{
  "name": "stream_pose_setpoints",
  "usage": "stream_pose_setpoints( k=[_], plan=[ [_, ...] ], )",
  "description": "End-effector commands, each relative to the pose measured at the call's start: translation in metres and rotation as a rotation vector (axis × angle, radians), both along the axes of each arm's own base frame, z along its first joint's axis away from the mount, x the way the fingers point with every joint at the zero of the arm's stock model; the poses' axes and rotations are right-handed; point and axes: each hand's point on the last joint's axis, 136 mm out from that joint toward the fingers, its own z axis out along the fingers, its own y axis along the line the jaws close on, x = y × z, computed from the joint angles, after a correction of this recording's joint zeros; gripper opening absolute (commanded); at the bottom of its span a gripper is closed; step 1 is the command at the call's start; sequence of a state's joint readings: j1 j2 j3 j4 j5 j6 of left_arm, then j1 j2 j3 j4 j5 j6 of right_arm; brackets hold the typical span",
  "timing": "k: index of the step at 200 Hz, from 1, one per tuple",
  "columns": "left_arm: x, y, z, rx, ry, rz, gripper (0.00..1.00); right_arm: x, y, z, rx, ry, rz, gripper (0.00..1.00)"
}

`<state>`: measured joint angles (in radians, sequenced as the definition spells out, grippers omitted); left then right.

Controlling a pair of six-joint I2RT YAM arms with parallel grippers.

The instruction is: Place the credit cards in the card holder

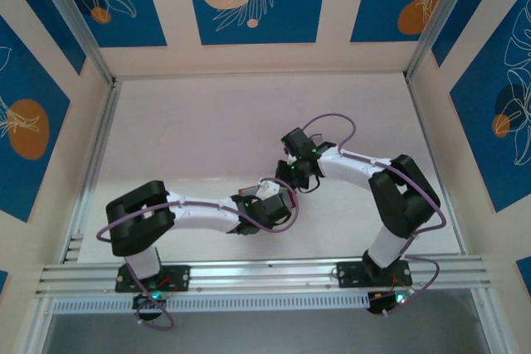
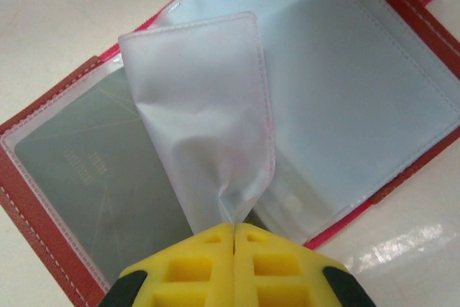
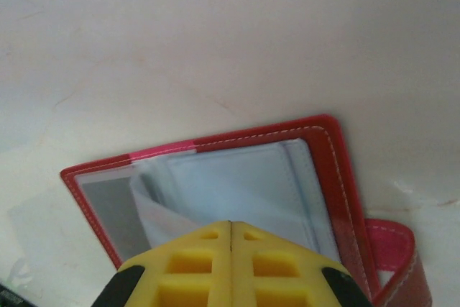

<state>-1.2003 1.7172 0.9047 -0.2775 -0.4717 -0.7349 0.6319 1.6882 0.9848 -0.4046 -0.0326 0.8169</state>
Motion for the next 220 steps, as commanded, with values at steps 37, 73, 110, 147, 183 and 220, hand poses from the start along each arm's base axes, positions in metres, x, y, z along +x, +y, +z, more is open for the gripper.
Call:
stream_pose_setpoints(
  k=[37,73,110,147,183,220],
  plan=[
    [0.004,0.002,0.022,-0.072,-0.042,0.023,0.0,-0.026,-0.005,-0.048,-0.079,0.124,0.014,0.0],
    [0.005,0.014,0.025,-0.049,-0.06,0.051,0.0,-0.029,-0.004,-0.057,-0.077,0.145,0.019,0.0],
    [0.004,0.033,0.017,-0.011,-0.06,0.121,0.07,-0.028,-0.002,-0.056,-0.074,0.146,0.026,0.0],
    [0.003,0.056,0.014,0.011,-0.079,0.213,0.08,-0.026,-0.002,-0.052,-0.075,0.138,0.031,0.0],
    [0.004,0.086,0.022,0.034,-0.131,0.318,0.13,-0.026,-0.002,-0.053,-0.071,0.139,0.034,0.0],
    [0.002,0.112,0.03,0.058,-0.168,0.388,0.19,-0.024,0.002,-0.051,-0.061,0.136,0.042,0.0]
  ],
)
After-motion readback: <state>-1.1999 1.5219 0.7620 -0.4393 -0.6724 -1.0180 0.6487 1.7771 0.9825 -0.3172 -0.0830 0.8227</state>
